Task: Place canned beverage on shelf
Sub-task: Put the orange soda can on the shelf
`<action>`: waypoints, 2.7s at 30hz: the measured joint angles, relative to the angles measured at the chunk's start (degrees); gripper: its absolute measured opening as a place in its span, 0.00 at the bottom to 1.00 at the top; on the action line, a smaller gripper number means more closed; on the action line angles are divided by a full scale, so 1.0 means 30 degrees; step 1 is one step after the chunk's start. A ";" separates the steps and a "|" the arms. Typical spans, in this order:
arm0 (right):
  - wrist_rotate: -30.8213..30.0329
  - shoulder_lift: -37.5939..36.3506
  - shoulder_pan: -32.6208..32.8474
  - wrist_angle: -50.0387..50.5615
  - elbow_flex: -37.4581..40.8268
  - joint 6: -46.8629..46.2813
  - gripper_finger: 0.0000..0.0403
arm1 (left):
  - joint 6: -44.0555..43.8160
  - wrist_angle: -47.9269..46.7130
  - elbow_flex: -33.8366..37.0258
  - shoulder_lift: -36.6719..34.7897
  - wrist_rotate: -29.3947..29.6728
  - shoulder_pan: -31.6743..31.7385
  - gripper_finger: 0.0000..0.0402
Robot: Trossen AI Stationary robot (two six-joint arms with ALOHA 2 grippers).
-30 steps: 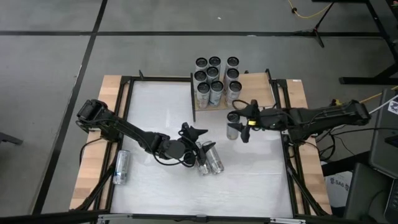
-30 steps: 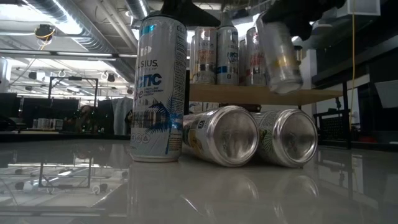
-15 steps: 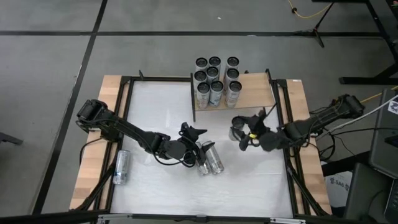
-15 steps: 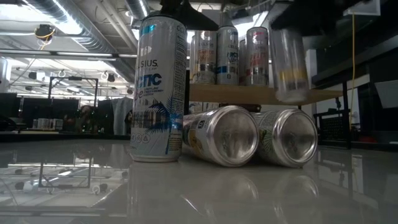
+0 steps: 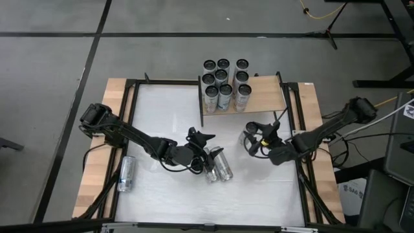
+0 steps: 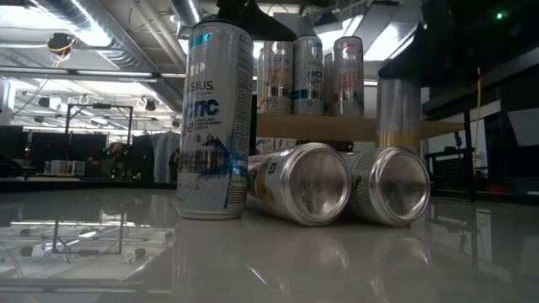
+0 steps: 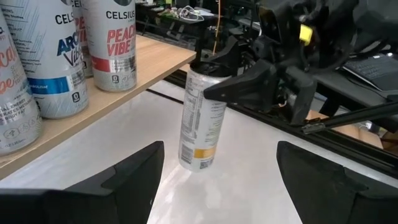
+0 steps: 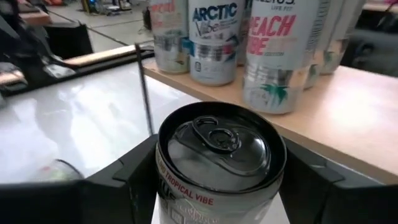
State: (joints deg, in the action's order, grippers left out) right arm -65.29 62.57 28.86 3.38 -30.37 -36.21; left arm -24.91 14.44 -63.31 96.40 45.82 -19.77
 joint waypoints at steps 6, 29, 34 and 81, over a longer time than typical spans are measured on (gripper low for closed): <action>-0.0863 0.1319 0.0000 -0.0052 0.0021 0.0112 0.61 | 0.0000 -0.0102 0.0000 0.0000 0.0000 0.0000 0.76; -0.1557 0.5125 0.0000 -0.0256 -0.0023 -0.3291 0.61 | 0.0007 -0.0328 0.0007 0.0007 -0.0007 0.0000 0.76; -0.1387 0.5178 0.0000 -0.0249 -0.0037 -0.3284 0.61 | 0.0007 -0.0328 0.0007 0.0007 -0.0007 0.0000 0.76; 0.1902 0.5229 0.0000 0.0087 -0.2813 0.2678 0.98 | -0.0012 -0.0328 0.0007 0.0007 -0.0015 0.0000 0.76</action>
State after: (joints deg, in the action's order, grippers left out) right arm -59.58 78.26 28.86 3.64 -38.81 -28.18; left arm -24.94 13.45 -63.29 96.42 45.78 -19.77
